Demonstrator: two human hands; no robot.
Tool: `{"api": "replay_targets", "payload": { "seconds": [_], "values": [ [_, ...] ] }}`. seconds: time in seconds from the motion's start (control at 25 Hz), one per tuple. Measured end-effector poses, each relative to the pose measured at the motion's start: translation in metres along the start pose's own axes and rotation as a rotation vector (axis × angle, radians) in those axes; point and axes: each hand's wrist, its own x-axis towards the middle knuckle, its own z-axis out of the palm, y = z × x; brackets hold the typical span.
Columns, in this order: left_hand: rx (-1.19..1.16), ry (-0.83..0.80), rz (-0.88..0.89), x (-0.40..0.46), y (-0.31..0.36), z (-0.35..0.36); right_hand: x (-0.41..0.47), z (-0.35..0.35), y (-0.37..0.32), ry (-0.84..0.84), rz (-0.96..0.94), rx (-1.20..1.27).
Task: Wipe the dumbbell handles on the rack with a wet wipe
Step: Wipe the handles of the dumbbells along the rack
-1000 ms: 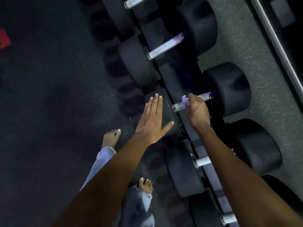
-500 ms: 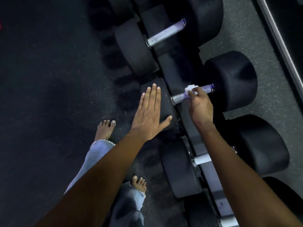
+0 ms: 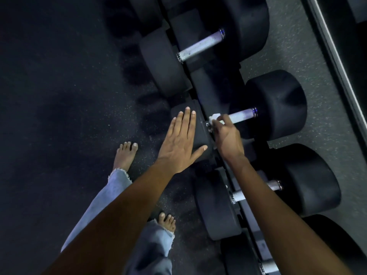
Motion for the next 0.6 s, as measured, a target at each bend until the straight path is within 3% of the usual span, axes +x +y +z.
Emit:
{"api": "replay_targets", "payload": {
  "seconds": [0.16,0.36,0.6],
  "values": [
    [-0.008,-0.034,0.059,0.008,-0.008,-0.008,0.009,-0.003,-0.008,-0.095,0.018,0.048],
    [0.0,-0.104,0.159,0.023,-0.021,-0.013,0.031,-0.016,-0.007,-0.278,-0.005,-0.244],
    [-0.042,-0.201,0.205,0.034,-0.026,-0.018,0.051,-0.033,0.015,-0.212,0.218,-0.424]
  ]
}}
